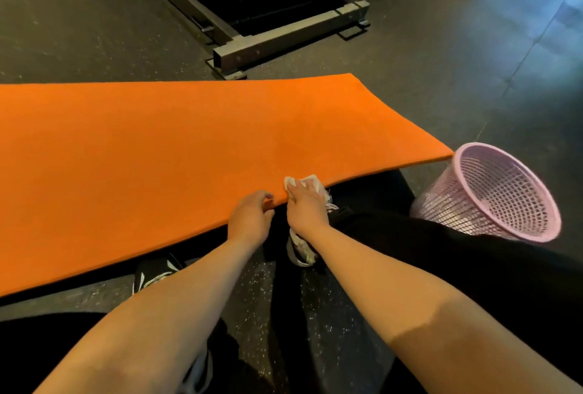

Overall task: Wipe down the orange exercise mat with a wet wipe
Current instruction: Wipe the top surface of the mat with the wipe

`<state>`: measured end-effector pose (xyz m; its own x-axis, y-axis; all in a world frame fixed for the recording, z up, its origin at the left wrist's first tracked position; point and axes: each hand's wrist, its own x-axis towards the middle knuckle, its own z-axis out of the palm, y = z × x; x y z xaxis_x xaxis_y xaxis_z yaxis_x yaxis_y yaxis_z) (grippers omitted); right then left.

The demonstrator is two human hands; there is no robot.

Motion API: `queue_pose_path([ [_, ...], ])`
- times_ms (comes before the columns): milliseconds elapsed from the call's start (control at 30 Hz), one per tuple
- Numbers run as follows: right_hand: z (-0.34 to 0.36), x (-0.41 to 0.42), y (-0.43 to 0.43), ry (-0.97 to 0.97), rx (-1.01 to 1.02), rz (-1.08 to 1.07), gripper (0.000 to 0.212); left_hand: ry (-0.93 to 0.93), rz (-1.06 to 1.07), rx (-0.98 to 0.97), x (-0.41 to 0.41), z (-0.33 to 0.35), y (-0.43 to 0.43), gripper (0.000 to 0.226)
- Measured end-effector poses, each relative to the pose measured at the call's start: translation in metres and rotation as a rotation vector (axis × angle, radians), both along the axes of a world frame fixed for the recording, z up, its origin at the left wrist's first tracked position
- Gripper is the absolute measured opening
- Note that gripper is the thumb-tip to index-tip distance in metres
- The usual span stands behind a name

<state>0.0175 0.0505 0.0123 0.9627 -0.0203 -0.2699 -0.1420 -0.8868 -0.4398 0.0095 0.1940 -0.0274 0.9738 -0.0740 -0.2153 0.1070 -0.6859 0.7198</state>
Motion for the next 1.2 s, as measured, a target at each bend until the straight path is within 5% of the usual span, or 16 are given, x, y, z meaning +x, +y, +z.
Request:
queue_pose_path([
  [133, -0.013, 0.009, 0.014, -0.029, -0.133, 0.12, 0.052, -0.031, 0.011, 0.165, -0.003, -0.025, 0.027, 0.03],
  [400, -0.024, 0.024, 0.024, 0.05, -0.124, 0.433, 0.045, -0.078, 0.065, 0.099, -0.002, -0.035, 0.028, 0.012],
  [600, -0.024, 0.041, 0.009, 0.028, -0.246, 0.211, 0.046, -0.113, 0.106, 0.008, 0.007, -0.027, 0.028, 0.021],
  [800, -0.018, 0.02, 0.012, 0.18, 0.01, 0.286, 0.045, -0.102, 0.127, 0.043, -0.002, -0.012, 0.026, 0.018],
  [1200, -0.013, -0.012, -0.004, 0.114, 0.163, 0.107, 0.044, -0.048, 0.065, 0.121, -0.026, 0.026, 0.012, 0.016],
])
